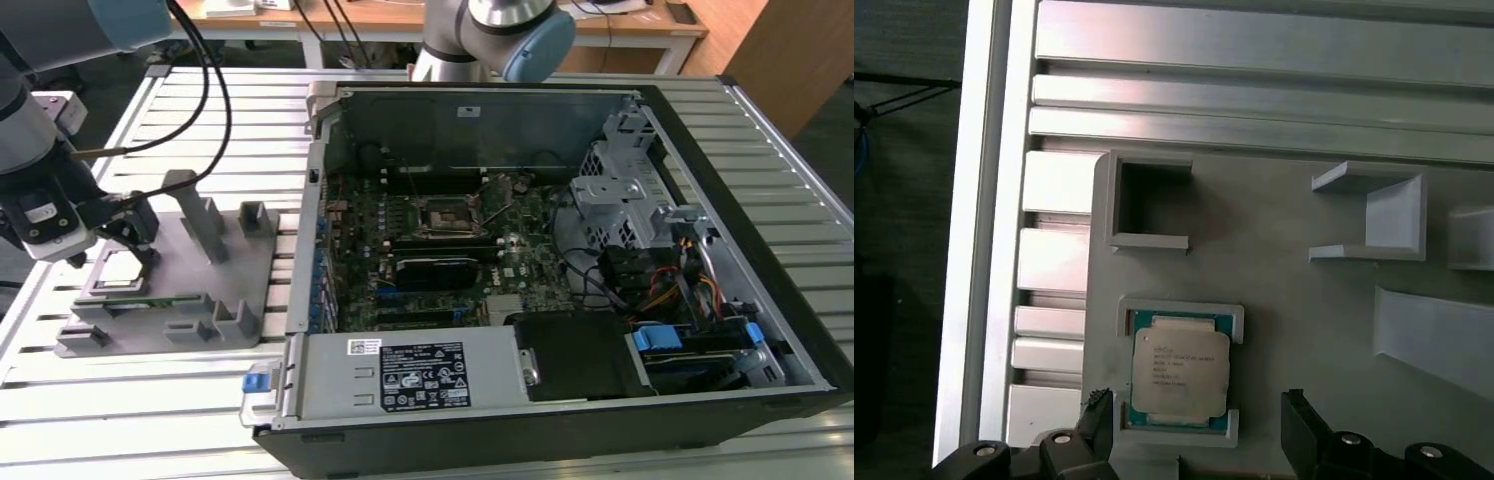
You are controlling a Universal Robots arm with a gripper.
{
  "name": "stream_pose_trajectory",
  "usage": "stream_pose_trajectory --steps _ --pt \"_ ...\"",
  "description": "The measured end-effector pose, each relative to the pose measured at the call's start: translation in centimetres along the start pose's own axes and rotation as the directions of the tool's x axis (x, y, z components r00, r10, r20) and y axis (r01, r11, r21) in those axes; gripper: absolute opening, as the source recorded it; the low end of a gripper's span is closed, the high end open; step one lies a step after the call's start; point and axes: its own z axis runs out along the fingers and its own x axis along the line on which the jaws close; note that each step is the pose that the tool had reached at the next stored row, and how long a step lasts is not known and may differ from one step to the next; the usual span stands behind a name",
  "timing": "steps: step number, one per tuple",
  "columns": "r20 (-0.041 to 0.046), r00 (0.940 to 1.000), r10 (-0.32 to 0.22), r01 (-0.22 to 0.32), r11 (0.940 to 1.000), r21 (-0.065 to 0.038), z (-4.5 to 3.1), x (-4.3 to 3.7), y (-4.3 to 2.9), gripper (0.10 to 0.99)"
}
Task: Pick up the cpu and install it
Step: 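Pick up the cpu and move it towards the insertion slot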
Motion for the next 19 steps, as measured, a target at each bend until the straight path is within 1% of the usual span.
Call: stream_pose_trajectory --steps 6,10,19 --pt "0.0004 1.0000 0.001 -0.001 1.0000 0.000 0.18 0.04 0.00 0.761" --pt "0.0005 0.9999 0.012 -0.012 0.9999 0.000 0.31 0.30 0.01 0.761" --pt "0.0015 0.9989 0.048 -0.048 0.9989 0.000 1.00 0.54 0.21 0.761"
